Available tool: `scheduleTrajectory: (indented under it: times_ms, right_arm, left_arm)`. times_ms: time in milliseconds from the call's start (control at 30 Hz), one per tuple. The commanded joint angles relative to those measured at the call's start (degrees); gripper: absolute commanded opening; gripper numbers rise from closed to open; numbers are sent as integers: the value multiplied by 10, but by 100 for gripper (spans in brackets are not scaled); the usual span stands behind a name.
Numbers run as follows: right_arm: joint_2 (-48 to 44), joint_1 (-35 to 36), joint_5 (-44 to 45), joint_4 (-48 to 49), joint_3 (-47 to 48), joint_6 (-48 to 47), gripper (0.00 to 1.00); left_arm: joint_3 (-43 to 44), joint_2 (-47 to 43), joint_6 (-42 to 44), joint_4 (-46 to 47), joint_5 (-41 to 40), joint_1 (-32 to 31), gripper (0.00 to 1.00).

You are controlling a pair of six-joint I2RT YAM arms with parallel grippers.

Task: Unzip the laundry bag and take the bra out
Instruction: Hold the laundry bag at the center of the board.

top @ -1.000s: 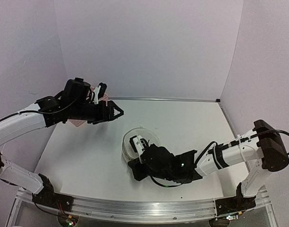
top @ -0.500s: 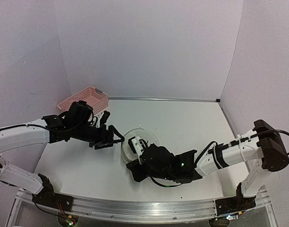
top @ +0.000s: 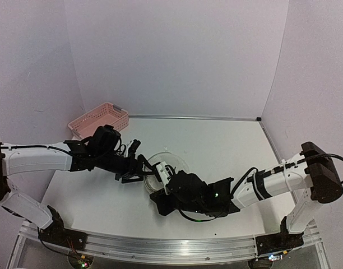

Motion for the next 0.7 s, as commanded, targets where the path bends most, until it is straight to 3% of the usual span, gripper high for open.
scheduleTrajectory:
  times_ms: [0,133,200,367,533,667]
  right_arm:
    - [-19,-1,1,24,1,1,0]
    - [-18,-1,3,26,-1,-1,0]
    - [-19,-1,4,28,-4,-2,0]
    - [-24,-1,6,32,-15,0,0]
    - [-34,-1,7,36,-36,-1,0]
    - [-52,-2,14,35,-67,-4,0]
  left_arm:
    - [-4,8,-12,29,0,-14,74]
    - [1,27,-19,33,-4,-35,69]
    - [-1,32,-21,35,-4,-38,61]
    - [-1,29,-26,37,-10,-38,38]
    - [9,30,-25,38,-10,-38,1]
    - [15,29,-17,38,-11,-38,0]
